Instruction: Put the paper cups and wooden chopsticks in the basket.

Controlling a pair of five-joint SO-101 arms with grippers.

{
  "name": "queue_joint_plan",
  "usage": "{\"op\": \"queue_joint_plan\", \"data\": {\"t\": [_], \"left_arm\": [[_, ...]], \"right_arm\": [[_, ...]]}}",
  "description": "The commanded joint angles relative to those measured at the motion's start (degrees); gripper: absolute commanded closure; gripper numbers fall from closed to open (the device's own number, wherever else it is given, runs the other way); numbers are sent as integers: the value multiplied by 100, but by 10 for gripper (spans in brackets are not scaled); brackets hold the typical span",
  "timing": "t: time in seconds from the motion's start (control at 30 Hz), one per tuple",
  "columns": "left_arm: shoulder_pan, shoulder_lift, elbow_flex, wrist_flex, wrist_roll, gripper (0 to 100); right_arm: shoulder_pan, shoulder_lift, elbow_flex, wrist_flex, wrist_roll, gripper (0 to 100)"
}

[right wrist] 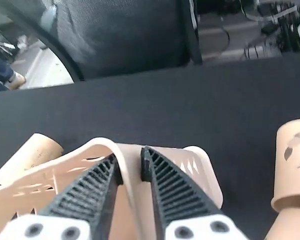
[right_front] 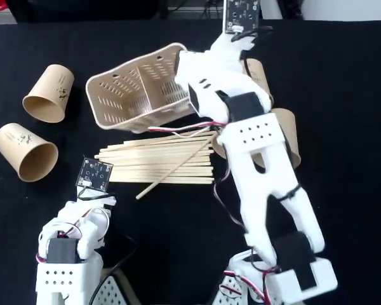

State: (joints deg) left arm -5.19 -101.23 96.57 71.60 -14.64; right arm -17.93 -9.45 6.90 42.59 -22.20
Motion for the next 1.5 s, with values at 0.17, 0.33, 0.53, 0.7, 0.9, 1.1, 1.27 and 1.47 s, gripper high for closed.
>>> {"op": "queue_joint_plan", "data": {"t": [0.17,0.33,0.53,0.7,0.9,1.1,1.27,1.47], "left_arm": [[13,-62,92,-18,-18,970],[13,-62,92,-18,-18,970],[13,-62,92,-18,0,970],[13,-62,92,-18,0,970],[13,-62,92,9,0,970],[13,-62,92,9,0,970],[13,-62,92,9,0,970],[13,-62,92,18,0,970]], "right_arm": [[334,505,-505,-18,-712,983],[334,549,-470,0,-703,982],[229,532,-884,765,-563,788],[53,435,-1051,862,281,679],[-9,-215,-1095,1011,853,665],[26,-1868,-1042,1864,2004,666],[0,-3196,-374,2875,4290,666],[35,-4778,1938,3613,6382,666]]}}
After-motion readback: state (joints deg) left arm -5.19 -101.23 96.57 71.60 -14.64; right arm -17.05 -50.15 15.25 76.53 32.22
